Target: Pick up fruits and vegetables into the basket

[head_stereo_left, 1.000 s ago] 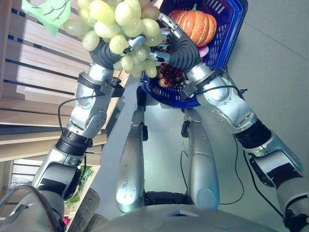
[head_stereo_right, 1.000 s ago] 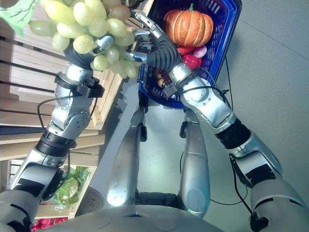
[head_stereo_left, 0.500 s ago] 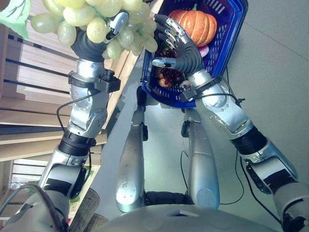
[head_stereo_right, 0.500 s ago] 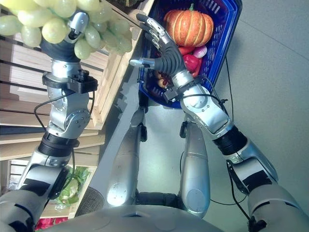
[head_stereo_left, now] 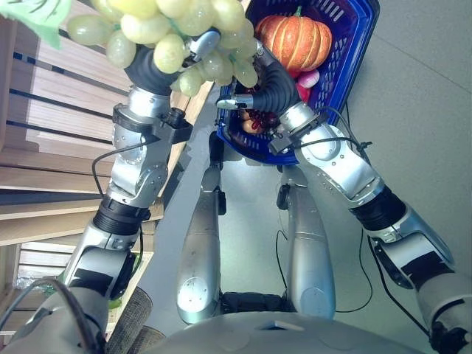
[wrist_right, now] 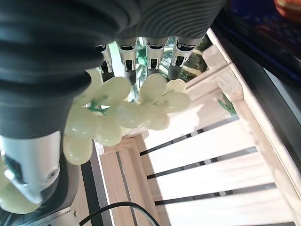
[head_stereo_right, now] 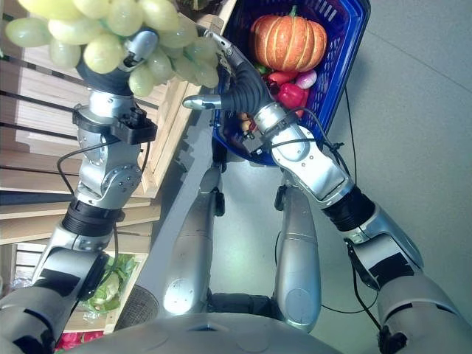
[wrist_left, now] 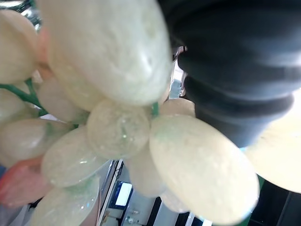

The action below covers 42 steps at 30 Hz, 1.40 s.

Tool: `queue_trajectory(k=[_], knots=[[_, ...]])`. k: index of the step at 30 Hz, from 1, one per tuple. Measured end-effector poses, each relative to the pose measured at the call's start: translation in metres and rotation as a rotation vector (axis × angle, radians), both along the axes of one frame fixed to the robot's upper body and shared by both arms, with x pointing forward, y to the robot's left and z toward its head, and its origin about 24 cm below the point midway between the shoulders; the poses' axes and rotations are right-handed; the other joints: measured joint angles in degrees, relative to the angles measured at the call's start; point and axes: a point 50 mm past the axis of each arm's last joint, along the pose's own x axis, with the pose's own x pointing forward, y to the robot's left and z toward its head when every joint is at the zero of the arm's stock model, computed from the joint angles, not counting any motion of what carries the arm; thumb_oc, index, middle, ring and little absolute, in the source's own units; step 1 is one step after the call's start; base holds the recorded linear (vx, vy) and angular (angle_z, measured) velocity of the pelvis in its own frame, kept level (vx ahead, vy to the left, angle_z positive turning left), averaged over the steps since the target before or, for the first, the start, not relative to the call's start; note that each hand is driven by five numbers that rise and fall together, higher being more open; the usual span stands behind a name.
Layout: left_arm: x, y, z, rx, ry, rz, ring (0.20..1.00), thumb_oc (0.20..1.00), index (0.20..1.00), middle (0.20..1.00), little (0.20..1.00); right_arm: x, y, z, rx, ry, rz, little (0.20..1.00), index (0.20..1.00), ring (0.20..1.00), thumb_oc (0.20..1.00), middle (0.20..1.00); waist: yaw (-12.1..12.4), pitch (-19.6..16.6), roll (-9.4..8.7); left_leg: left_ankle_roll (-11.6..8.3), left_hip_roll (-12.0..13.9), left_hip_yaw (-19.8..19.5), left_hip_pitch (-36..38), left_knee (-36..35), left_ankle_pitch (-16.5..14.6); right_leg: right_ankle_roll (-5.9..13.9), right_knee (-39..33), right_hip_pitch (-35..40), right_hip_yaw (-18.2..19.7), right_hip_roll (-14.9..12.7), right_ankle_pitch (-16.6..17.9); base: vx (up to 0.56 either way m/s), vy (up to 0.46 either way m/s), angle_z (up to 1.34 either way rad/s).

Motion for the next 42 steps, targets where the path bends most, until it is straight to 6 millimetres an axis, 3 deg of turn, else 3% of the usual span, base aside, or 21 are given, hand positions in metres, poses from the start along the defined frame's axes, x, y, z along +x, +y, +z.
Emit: queue_trajectory(k=[16, 17, 18, 37, 38, 39, 42], knots=[[-0.003, -0.012, -0.003, 0.095, -0.02, -0.156, 0.2, 0.2, 0.2, 0.2, 0.2, 0.001, -0.002, -0.001, -0.001, -0.013, -0.07, 1.0, 1.0, 1.0, 1.0, 1.0, -0.1, 0.0, 0.0, 0.0, 0.0, 0.0, 0.1, 0.0, 0.0, 0.0, 0.0, 0.1, 0.0, 0.0, 0.0, 0.0, 0.0, 0.0], [-0.003, -0.013, -0.003, 0.098, -0.021, -0.161, 0.2, 0.2, 0.2, 0.2, 0.2, 0.001, -0.001, -0.001, -0.006, -0.009, -0.069, 0.454, 0.454, 0.454, 0.454, 0.454, -0.1, 0.0, 0.0, 0.0, 0.0, 0.0, 0.2, 0.0, 0.0, 0.0, 0.0, 0.2, 0.0, 0.0, 0.0, 0.0, 0.0, 0.0], [-0.003, -0.013, -0.004, 0.099, -0.02, -0.163, 0.2, 0.2, 0.2, 0.2, 0.2, 0.001, -0.001, -0.002, -0.01, -0.007, -0.067, 0.2, 0.2, 0.2, 0.2, 0.2, -0.1, 0.0, 0.0, 0.0, 0.0, 0.0, 0.3, 0.0, 0.0, 0.0, 0.0, 0.3, 0.0, 0.0, 0.0, 0.0, 0.0, 0.0], [-0.002, -0.014, -0.005, 0.059, 0.012, -0.18, 0.219, 0.219, 0.219, 0.219, 0.219, 0.001, 0.005, -0.006, -0.069, 0.02, -0.028, 0.2, 0.2, 0.2, 0.2, 0.2, -0.1, 0.0, -0.01, 0.02, 0.0, 0.0, 0.5, 0.0, 0.0, 0.02, 0.0, 0.6, 0.0, 0.0, 0.0, 0.0, 0.0, 0.0], [-0.001, -0.014, -0.005, 0.052, 0.017, -0.175, 0.815, 0.815, 0.815, 0.815, 0.815, 0.001, 0.005, -0.005, -0.07, 0.02, -0.028, 0.2, 0.2, 0.2, 0.2, 0.2, -0.1, 0.0, -0.01, 0.02, 0.0, 0.0, 0.5, 0.0, 0.0, 0.02, 0.0, 0.6, 0.0, 0.0, 0.0, 0.0, 0.0, 0.0], [-0.001, -0.013, -0.005, 0.041, 0.024, -0.167, 1.0, 1.0, 1.0, 1.0, 1.0, 0.001, 0.005, -0.005, -0.072, 0.02, -0.029, 0.2, 0.2, 0.2, 0.2, 0.2, -0.1, 0.0, -0.01, 0.02, 0.0, 0.0, 0.5, 0.0, 0.0, 0.02, 0.0, 0.6, 0.0, 0.0, 0.0, 0.0, 0.0, 0.0], [0.001, -0.012, -0.005, -0.008, 0.06, -0.118, 1.0, 1.0, 1.0, 1.0, 1.0, 0.002, 0.005, -0.005, -0.068, 0.026, -0.029, 0.2, 0.2, 0.2, 0.2, 0.2, -0.1, 0.0, -0.01, 0.02, 0.0, 0.0, 0.5, 0.0, 0.0, 0.02, 0.0, 0.6, 0.0, 0.0, 0.0, 0.0, 0.0, 0.0]])
